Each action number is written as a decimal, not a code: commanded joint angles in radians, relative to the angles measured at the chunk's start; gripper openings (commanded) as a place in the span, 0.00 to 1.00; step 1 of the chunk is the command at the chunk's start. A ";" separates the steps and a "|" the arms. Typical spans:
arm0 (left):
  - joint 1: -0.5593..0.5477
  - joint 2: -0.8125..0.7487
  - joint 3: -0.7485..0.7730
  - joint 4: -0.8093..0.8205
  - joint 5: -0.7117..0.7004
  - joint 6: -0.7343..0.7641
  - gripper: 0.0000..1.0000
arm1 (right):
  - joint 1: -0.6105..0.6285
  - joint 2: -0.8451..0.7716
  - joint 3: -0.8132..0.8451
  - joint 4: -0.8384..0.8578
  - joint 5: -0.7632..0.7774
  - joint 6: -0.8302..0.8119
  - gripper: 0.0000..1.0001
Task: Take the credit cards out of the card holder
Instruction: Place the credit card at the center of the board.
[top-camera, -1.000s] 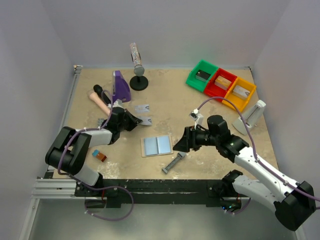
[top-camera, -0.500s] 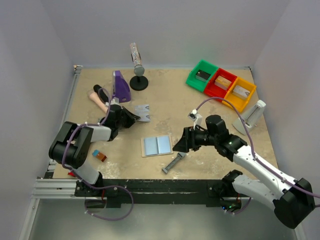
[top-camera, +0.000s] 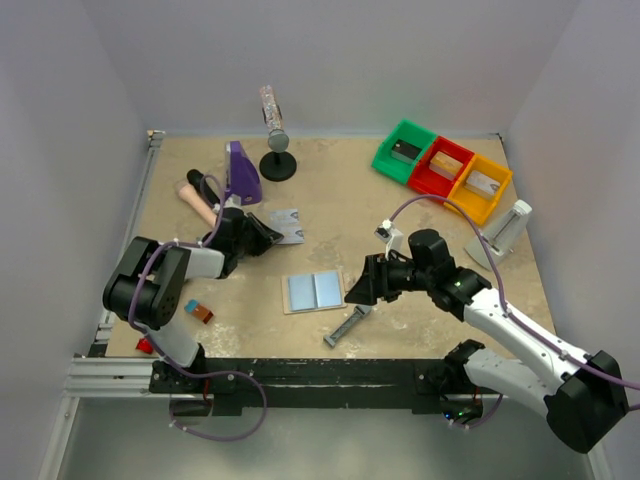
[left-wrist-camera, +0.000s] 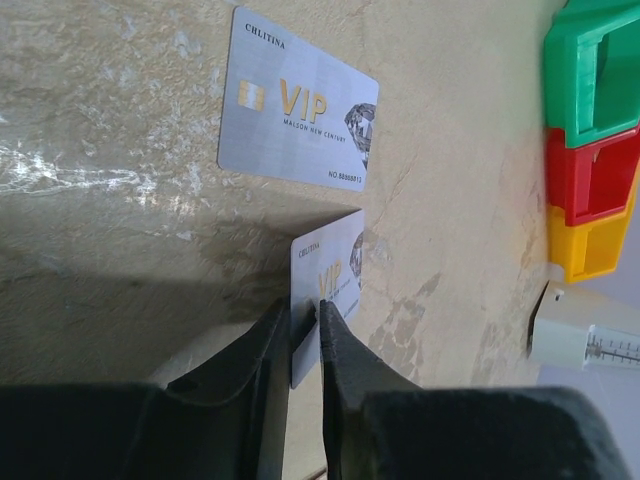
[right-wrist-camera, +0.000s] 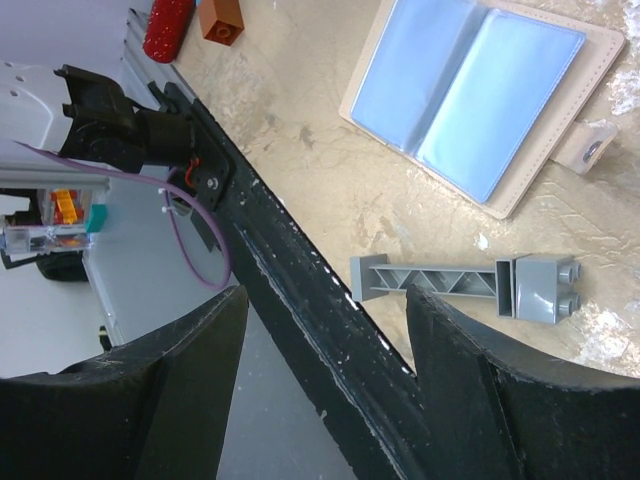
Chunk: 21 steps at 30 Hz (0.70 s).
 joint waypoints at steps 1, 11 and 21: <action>0.014 -0.008 0.031 -0.002 0.010 0.037 0.24 | -0.001 0.006 0.045 0.016 0.007 -0.018 0.70; 0.029 -0.054 0.041 -0.116 -0.044 0.065 0.36 | -0.001 0.003 0.036 0.011 0.015 -0.021 0.70; 0.041 -0.180 0.066 -0.231 -0.065 0.105 0.47 | 0.001 0.001 0.036 -0.016 0.045 -0.060 0.71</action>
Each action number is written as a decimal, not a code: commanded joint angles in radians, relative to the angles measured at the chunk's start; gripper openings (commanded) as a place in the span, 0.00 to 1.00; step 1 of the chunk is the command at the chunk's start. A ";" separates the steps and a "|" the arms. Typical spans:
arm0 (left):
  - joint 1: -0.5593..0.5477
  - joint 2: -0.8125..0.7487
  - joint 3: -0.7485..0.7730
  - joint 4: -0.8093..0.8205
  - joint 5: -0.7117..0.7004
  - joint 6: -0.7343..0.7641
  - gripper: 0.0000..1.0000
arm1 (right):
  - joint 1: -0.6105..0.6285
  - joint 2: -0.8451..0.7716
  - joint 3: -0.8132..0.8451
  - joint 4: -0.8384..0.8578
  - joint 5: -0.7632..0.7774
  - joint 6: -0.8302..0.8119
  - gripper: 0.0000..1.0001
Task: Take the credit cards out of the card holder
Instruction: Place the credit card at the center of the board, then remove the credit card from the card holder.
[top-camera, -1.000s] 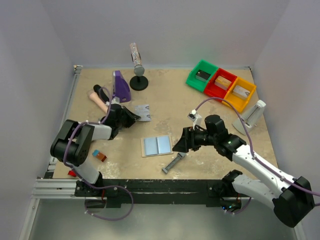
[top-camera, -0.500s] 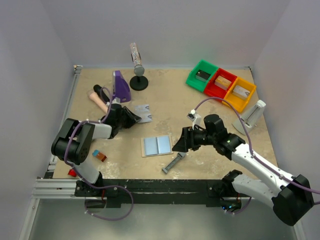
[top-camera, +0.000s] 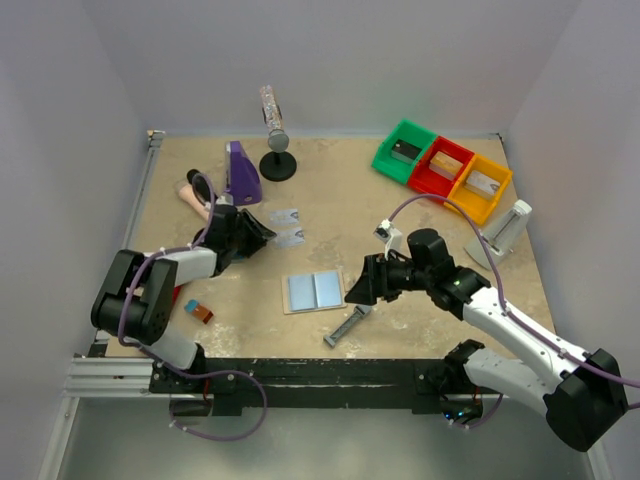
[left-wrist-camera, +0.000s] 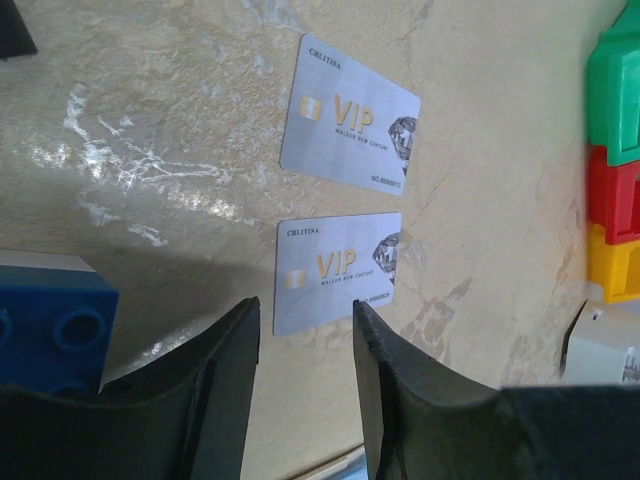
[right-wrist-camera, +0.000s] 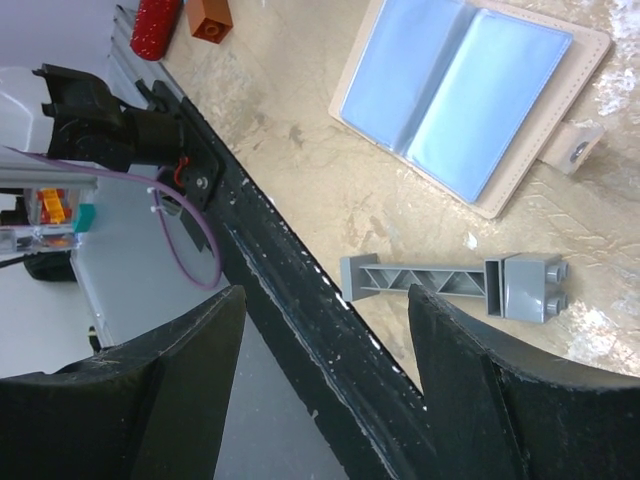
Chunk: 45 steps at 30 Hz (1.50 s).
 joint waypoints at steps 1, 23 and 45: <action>0.009 -0.124 0.054 -0.067 -0.018 0.061 0.47 | -0.001 -0.009 0.035 -0.025 0.053 -0.051 0.71; -0.548 -0.806 -0.286 -0.510 -0.443 -0.071 0.71 | -0.001 0.435 0.270 -0.186 0.306 -0.087 0.64; -0.549 -0.795 -0.362 -0.346 -0.322 -0.053 0.75 | 0.001 0.693 0.388 -0.230 0.268 -0.118 0.18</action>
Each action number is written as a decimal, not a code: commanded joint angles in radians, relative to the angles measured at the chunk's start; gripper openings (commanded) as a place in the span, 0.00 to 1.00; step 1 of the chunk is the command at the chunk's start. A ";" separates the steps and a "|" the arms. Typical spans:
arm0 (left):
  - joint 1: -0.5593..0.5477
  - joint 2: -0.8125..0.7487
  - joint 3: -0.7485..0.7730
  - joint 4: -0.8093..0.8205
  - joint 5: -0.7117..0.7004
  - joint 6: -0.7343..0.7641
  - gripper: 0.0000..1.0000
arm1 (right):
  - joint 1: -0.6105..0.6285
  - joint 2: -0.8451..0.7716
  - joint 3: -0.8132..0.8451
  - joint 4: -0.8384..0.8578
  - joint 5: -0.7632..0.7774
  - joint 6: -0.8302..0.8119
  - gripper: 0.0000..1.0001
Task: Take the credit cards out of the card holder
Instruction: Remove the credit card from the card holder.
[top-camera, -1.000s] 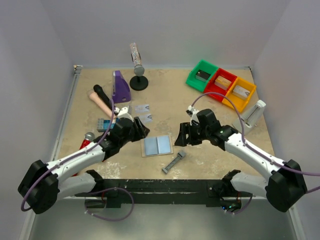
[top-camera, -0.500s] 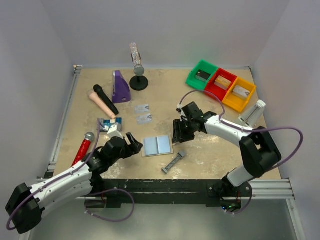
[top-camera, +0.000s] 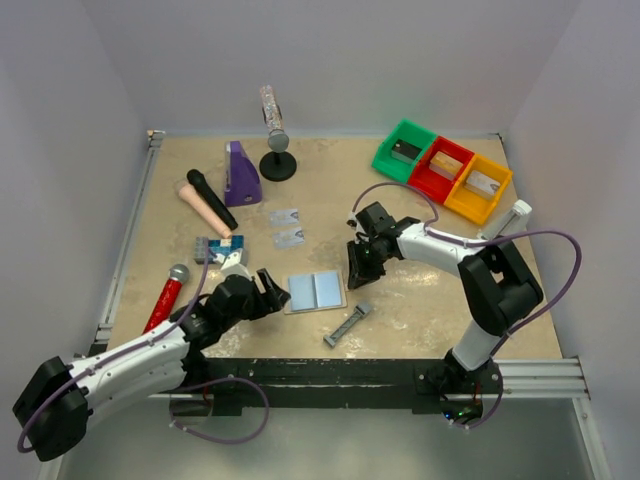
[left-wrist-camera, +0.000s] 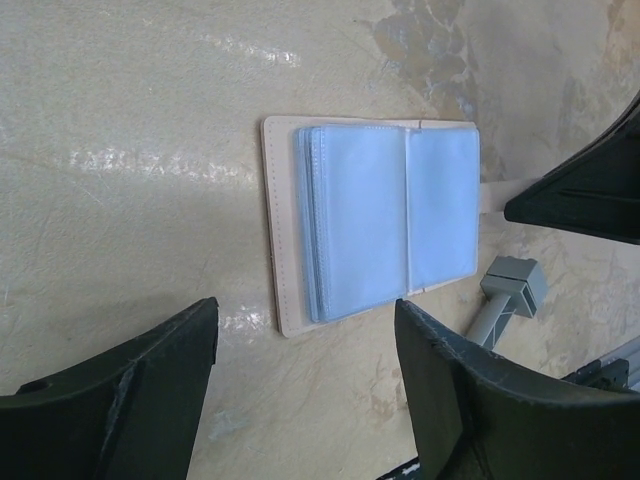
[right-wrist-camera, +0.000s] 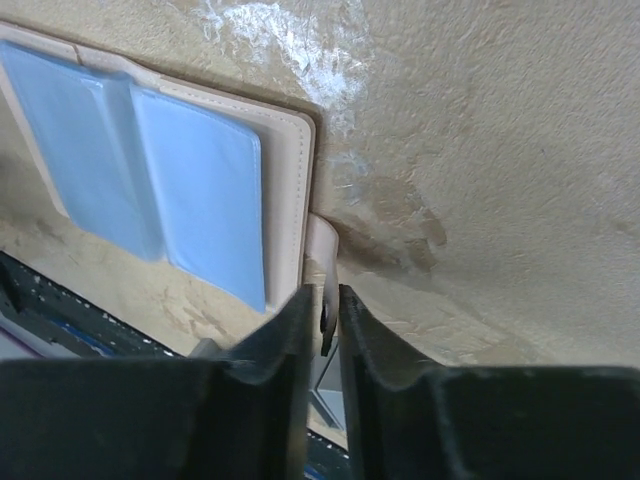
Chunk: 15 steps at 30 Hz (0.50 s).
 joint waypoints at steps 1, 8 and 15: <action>-0.004 0.039 0.028 0.084 0.032 0.017 0.75 | 0.003 -0.047 -0.023 0.031 -0.031 -0.008 0.13; -0.002 0.108 0.067 0.162 0.044 0.057 0.73 | 0.019 -0.142 -0.113 0.098 -0.081 0.010 0.00; -0.002 0.188 0.110 0.225 0.072 0.091 0.71 | 0.029 -0.159 -0.140 0.111 -0.082 0.015 0.00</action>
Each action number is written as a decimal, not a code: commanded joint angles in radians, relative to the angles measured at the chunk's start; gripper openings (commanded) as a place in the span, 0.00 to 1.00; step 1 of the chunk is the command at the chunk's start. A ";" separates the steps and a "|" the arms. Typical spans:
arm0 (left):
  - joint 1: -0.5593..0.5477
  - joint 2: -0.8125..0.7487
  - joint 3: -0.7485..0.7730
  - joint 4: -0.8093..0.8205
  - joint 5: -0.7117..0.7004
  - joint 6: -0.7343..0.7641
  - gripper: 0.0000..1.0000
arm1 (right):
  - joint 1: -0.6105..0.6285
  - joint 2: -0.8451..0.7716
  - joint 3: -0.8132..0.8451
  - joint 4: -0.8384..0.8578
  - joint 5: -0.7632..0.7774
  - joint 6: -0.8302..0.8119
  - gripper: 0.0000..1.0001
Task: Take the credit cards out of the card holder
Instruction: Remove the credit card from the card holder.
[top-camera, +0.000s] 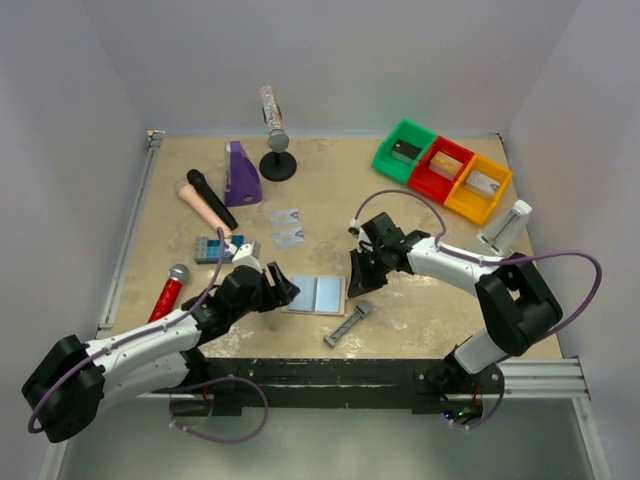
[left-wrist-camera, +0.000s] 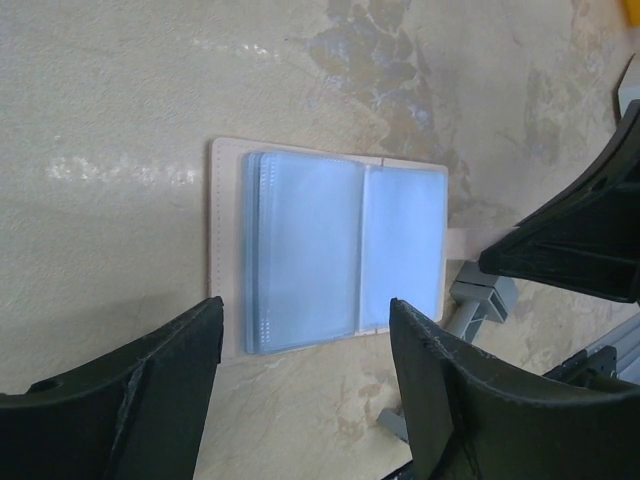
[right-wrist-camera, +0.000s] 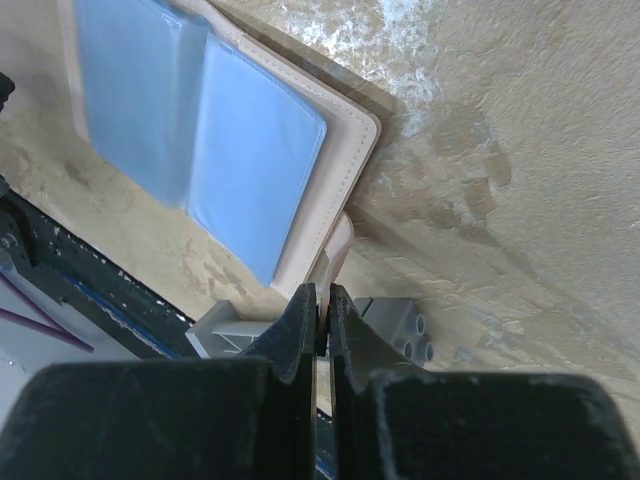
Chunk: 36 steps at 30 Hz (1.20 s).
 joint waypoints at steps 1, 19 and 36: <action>-0.002 0.035 0.057 0.115 0.035 0.051 0.71 | 0.005 -0.019 -0.008 0.036 -0.022 0.004 0.00; -0.002 0.193 0.032 0.253 0.078 0.068 0.58 | 0.005 -0.024 -0.010 0.071 -0.054 0.022 0.00; -0.002 0.190 -0.014 0.207 0.032 0.044 0.59 | 0.005 -0.019 -0.013 0.079 -0.057 0.030 0.00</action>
